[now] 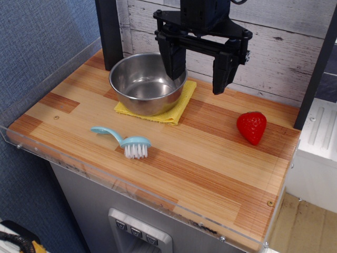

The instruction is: Pick up the pot and place it on the right of the blue brush

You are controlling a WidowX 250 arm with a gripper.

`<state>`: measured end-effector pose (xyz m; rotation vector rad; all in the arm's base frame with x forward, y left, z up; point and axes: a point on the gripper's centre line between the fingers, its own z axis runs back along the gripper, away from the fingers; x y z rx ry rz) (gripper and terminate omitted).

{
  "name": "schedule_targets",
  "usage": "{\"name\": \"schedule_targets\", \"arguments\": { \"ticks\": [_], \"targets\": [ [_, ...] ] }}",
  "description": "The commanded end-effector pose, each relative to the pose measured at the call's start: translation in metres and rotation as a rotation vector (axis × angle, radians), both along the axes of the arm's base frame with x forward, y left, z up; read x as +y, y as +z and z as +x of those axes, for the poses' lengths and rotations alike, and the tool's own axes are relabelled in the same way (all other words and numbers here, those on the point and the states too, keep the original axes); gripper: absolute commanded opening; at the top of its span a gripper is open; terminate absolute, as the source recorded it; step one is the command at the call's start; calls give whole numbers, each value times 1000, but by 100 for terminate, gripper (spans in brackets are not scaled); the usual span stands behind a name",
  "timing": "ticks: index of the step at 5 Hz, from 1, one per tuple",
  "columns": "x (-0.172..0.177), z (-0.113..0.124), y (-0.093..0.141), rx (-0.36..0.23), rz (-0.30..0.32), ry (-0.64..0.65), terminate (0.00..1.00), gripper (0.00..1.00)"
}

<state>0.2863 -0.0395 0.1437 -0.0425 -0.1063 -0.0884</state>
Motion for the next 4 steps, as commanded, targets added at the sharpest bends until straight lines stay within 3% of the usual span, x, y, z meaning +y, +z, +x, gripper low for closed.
{"name": "schedule_targets", "arguments": {
  "ticks": [1, 4],
  "targets": [
    [0, 0, 0, 0, 0, 0, 0, 100],
    [27, 9, -7, -2, 11, 10, 0, 100]
  ]
}}
